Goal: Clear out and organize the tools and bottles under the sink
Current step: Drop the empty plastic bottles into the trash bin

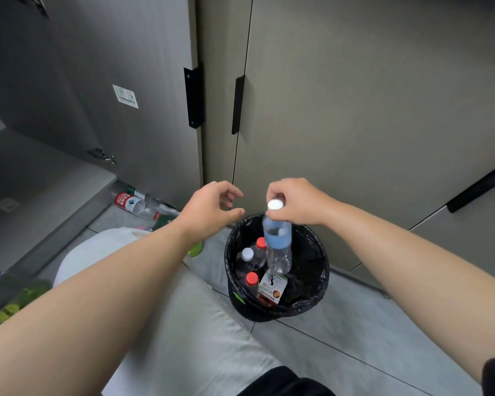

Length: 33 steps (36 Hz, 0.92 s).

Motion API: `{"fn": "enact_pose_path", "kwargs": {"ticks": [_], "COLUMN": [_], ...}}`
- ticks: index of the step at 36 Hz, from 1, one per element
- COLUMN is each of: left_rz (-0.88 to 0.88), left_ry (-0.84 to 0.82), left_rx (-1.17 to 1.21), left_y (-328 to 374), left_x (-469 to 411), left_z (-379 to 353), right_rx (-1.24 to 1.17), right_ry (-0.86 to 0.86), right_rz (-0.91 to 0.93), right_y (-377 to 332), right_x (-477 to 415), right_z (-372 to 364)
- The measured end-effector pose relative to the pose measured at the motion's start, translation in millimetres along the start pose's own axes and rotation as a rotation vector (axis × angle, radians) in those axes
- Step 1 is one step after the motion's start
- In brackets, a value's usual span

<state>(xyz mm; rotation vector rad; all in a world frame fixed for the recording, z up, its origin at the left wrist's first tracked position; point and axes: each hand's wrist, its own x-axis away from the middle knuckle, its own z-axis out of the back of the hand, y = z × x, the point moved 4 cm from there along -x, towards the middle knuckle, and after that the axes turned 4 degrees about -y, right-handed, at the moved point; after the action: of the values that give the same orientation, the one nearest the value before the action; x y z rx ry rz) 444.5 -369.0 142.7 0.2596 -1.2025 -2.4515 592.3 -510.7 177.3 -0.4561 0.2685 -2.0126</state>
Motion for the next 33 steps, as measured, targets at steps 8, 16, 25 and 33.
{"fn": "enact_pose_path", "kwargs": {"ticks": [8,16,25,33], "left_rz": [0.019,0.033,0.059,0.057], "left_ry": [-0.011,-0.018,-0.025,-0.040], "left_rx": [-0.087,-0.110,-0.105,-0.115], "left_y": [-3.5,-5.8,-9.1,-7.9], "left_x": [-3.2,-4.7,-5.4,-2.5], "left_z": [-4.4,-5.4,-6.5,-4.4], "right_rx": [0.165,0.313,0.424,0.485], "right_ry": [-0.189,-0.184,-0.215,-0.178], "right_rz": [-0.193,-0.257,-0.319,-0.289], "right_y": [59.9,98.8,107.7,99.1], "right_x": [18.4,34.6,41.7,40.5], "right_z": [-74.2,-131.7,-145.9,-129.3]}}
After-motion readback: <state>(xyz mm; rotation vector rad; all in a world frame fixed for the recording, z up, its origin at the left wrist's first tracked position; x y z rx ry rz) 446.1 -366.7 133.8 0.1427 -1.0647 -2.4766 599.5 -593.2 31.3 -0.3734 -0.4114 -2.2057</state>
